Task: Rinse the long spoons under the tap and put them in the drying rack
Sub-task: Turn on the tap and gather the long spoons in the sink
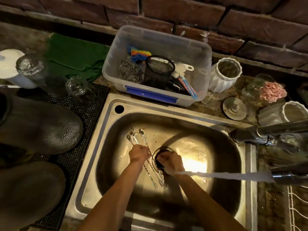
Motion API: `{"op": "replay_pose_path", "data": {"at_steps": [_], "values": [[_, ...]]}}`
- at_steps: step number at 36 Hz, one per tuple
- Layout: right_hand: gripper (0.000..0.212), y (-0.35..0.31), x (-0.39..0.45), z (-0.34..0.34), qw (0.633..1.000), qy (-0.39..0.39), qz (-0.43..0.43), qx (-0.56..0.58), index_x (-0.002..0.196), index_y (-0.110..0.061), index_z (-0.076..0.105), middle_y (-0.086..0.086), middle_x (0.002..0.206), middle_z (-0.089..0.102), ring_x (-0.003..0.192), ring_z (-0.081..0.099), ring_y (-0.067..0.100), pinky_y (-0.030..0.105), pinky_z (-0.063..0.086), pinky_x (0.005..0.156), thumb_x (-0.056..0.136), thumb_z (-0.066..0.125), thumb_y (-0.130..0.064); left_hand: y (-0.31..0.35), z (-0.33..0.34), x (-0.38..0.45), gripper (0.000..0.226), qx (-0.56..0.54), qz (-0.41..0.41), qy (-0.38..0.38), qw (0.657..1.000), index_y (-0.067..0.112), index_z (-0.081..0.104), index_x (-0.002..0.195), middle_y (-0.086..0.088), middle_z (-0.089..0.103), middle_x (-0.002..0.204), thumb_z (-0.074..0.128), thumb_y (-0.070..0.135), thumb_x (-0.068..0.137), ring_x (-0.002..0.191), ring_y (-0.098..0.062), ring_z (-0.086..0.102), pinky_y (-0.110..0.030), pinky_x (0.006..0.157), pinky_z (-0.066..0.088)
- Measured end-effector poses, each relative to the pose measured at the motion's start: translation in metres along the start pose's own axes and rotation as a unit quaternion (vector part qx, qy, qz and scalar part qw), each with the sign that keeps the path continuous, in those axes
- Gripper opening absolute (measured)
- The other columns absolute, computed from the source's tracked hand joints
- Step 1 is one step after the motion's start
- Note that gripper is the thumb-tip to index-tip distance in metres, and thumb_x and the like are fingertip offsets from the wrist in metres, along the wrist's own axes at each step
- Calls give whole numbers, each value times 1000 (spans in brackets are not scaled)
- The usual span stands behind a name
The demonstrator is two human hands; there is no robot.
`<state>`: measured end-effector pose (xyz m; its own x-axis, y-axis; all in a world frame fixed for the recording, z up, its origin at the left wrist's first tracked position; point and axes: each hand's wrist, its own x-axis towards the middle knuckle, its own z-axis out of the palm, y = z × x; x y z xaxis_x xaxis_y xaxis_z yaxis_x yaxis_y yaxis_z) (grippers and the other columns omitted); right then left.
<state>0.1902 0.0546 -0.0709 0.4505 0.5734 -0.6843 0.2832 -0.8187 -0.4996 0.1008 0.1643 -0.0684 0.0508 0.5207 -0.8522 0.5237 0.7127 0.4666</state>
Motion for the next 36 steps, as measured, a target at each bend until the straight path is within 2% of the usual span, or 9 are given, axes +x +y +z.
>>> {"op": "replay_pose_path", "data": {"at_steps": [4, 6, 10, 13, 16, 21, 26, 31, 36], "values": [[21, 2, 9, 17, 1000, -17, 17, 5, 102, -2, 73, 12, 95, 73, 72, 63, 17, 5, 45, 53, 92, 62, -17, 3, 4, 12, 15, 71, 16, -3, 997, -7, 69, 98, -30, 71, 108, 60, 2, 91, 101, -41, 70, -49, 91, 57], [26, 4, 10, 24, 999, -36, 8, -26, 107, 10, 67, 26, 104, 70, 86, 64, 34, 10, 46, 60, 92, 62, -11, 5, 7, 16, 25, 113, 24, 8, 993, -9, 68, 109, -29, 69, 111, 62, 7, 91, 104, -40, 69, -47, 92, 57], [8, 5, 12, 28, 1000, 9, 15, 7, 83, -12, 73, -1, 80, 71, 72, 64, 12, 6, 42, 58, 85, 69, -18, 13, 11, 14, 26, 240, 43, 33, 969, 1, 74, 102, -19, 74, 106, 68, 22, 88, 104, -31, 70, -37, 90, 57], [14, 7, 14, 26, 1000, 4, 17, -8, 94, -15, 76, 2, 96, 74, 85, 64, 12, 18, 50, 81, 88, 66, -22, 18, 14, 13, 25, 291, 40, 38, 955, 6, 75, 107, -15, 74, 111, 72, 21, 87, 111, -26, 67, -32, 93, 55], [18, 9, 10, 26, 1000, 14, 20, -6, 105, -16, 75, 0, 111, 72, 98, 62, 10, 10, 42, 86, 91, 63, -20, 17, 15, 14, 27, 294, 28, 35, 955, 5, 74, 110, -16, 72, 114, 74, 17, 86, 115, -27, 65, -35, 96, 54], [27, 11, 3, 22, 998, 33, 1, -43, 117, -4, 66, 10, 108, 67, 87, 59, 12, -2, 40, 59, 92, 61, -9, 10, 16, 11, 24, 250, 34, 31, 967, 3, 74, 104, -18, 74, 108, 72, 17, 85, 109, -30, 67, -35, 94, 55], [10, 5, -13, 9, 997, 48, 17, 53, 93, -16, 76, -4, 94, 71, 82, 61, 8, 8, 48, 75, 87, 68, -14, 7, 19, -5, 15, 77, 21, 8, 997, 4, 69, 102, -24, 71, 109, 71, 6, 87, 102, -37, 70, -45, 93, 57], [23, 1, -38, -2, 988, 58, -19, 142, 71, -28, 67, -8, 76, 71, 70, 67, 3, 13, 54, 65, 85, 69, -9, 8, 15, -33, 17, -103, 14, -82, 991, 0, 62, 92, -20, 65, 85, 52, -14, 93, 70, -29, 65, -32, 57, 59], [6, -6, -70, -17, 967, 65, -29, 243, 84, -3, 72, 0, 74, 72, 62, 64, 10, 20, 52, 57, 87, 68, -7, 7, 14, -58, 27, -151, 45, -123, 980, -9, 60, 117, -29, 70, 109, 61, -11, 90, 94, -38, 70, -41, 83, 59]]}}
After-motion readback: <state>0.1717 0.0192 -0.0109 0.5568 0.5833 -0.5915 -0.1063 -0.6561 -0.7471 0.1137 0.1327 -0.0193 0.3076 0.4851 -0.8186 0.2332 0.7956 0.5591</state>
